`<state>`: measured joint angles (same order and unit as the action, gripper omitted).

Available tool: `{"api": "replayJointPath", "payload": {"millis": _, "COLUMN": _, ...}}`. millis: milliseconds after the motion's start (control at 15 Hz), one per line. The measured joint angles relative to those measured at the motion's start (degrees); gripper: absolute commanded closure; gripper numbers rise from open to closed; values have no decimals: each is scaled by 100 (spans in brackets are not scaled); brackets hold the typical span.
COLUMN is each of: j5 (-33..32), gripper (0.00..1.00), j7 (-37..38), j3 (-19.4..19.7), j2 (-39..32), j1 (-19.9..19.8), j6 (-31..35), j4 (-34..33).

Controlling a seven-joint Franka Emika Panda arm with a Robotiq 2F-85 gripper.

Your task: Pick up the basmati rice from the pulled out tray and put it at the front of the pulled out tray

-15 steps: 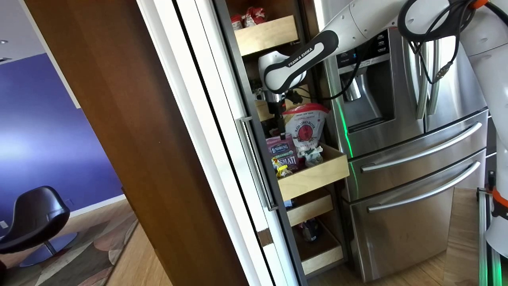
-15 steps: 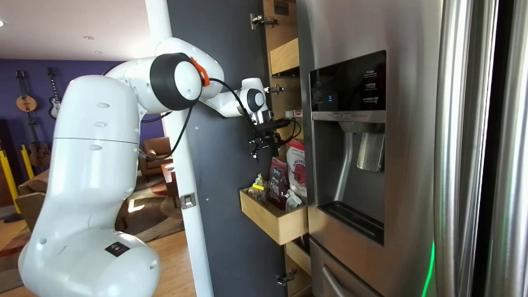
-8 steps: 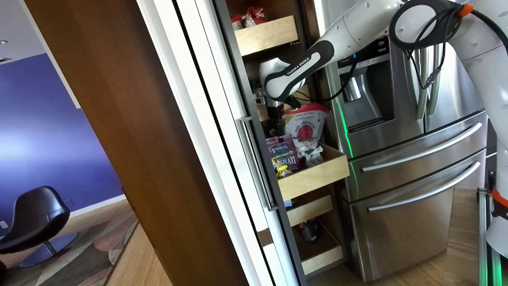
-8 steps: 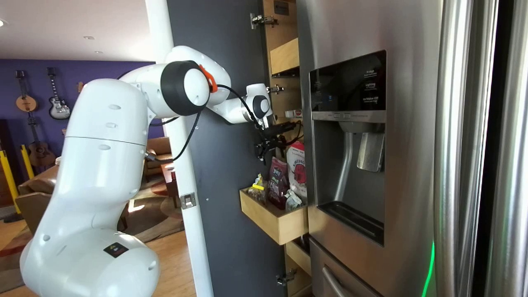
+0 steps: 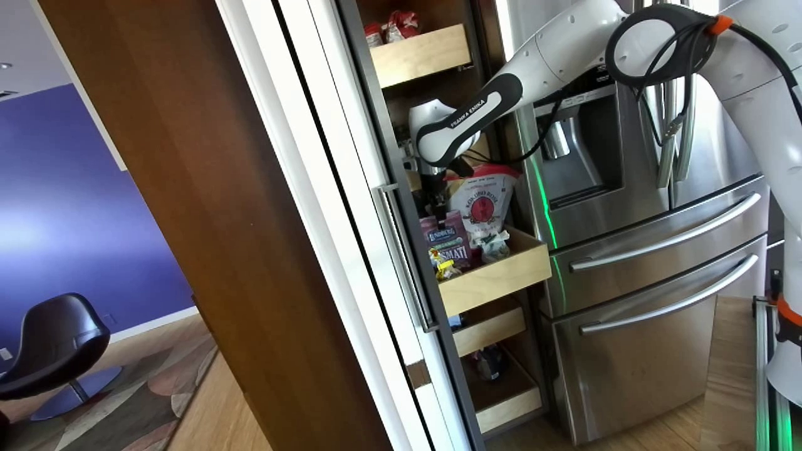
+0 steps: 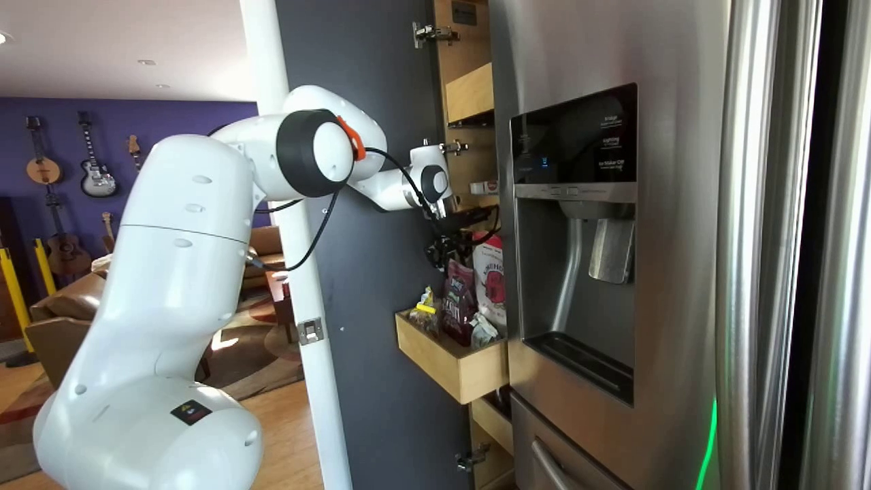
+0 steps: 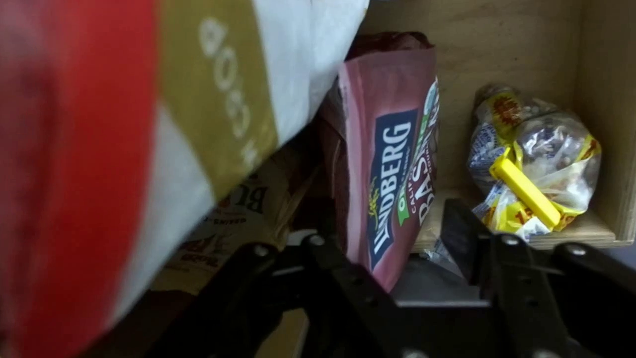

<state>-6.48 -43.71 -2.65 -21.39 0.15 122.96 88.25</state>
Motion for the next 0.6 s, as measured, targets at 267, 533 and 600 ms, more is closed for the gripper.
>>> {"api": "replayJointPath", "payload": {"millis": 267, "j5": 0, "gripper": 100, "j7": 76, "j3": 0, "j2": -8, "j1": 0, "j6": -7, "j4": -51}}
{"api": "replayJointPath", "payload": {"millis": 533, "j5": 0, "gripper": 99, "j7": 227, "j3": 2, "j2": -15, "j1": 0, "j6": -17, "j4": -89}}
{"api": "replayJointPath", "payload": {"millis": 600, "j5": 0, "gripper": 99, "j7": 252, "j3": 3, "j2": -17, "j1": -1, "j6": -21, "j4": -92}}
